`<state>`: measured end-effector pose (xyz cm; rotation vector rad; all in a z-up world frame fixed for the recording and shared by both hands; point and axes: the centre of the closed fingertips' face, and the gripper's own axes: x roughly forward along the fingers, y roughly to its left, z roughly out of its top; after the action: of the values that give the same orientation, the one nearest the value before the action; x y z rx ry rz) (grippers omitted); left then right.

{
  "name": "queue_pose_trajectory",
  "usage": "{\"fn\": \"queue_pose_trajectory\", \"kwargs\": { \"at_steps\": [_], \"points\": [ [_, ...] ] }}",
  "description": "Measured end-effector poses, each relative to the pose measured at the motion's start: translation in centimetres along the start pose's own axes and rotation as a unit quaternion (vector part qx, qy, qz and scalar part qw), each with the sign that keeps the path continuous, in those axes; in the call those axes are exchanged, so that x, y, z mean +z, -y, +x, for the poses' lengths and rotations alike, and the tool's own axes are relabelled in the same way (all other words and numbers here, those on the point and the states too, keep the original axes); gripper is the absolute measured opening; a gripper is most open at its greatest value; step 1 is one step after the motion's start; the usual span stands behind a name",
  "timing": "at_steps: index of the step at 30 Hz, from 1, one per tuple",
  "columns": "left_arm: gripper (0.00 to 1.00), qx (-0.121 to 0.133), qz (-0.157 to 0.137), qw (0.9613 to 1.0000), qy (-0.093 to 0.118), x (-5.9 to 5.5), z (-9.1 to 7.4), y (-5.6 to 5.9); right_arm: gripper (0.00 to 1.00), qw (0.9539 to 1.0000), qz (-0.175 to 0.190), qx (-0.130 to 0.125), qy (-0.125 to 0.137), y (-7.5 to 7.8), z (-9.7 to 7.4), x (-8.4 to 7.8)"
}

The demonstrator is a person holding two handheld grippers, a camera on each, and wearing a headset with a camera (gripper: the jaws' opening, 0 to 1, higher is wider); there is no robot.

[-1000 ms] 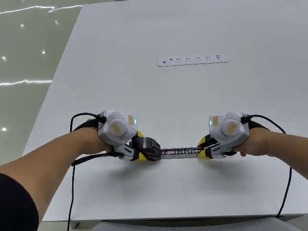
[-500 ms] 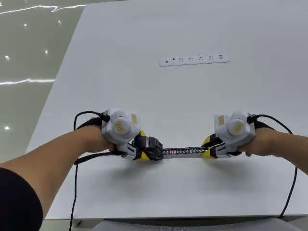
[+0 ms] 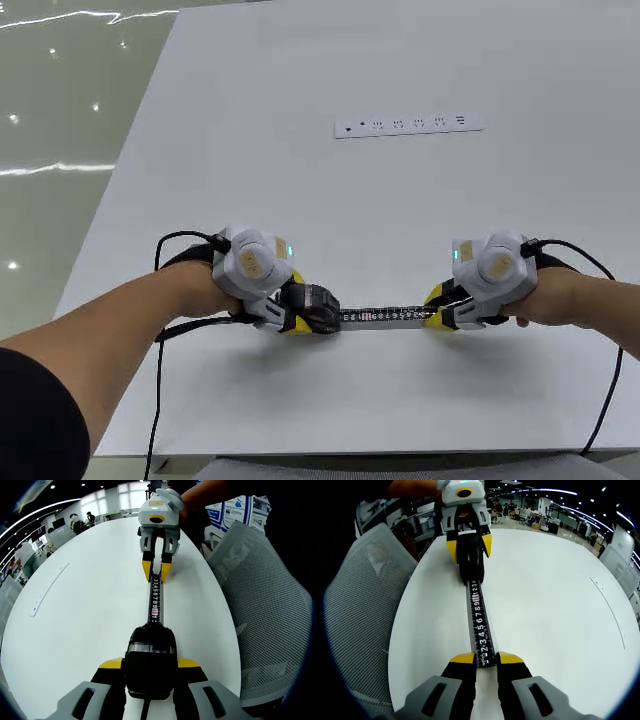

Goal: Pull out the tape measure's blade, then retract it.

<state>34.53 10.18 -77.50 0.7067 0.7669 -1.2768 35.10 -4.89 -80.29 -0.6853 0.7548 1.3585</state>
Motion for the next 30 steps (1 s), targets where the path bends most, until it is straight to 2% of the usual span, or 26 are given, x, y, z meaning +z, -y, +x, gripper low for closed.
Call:
{"fn": "queue_pose_trajectory", "kwargs": {
  "at_steps": [17, 30],
  "points": [
    [0.33, -0.001, 0.002, 1.0, -0.007, -0.1, 0.0, 0.0, 0.11, 0.9998, 0.013, -0.011, -0.006, 0.3, -1.3, -1.9],
    [0.33, 0.001, 0.003, 1.0, -0.006, 0.0, 0.0, 0.0, 0.11, 0.9998, 0.014, -0.013, -0.01, 0.3, -1.8, -2.5]
  ]
}}
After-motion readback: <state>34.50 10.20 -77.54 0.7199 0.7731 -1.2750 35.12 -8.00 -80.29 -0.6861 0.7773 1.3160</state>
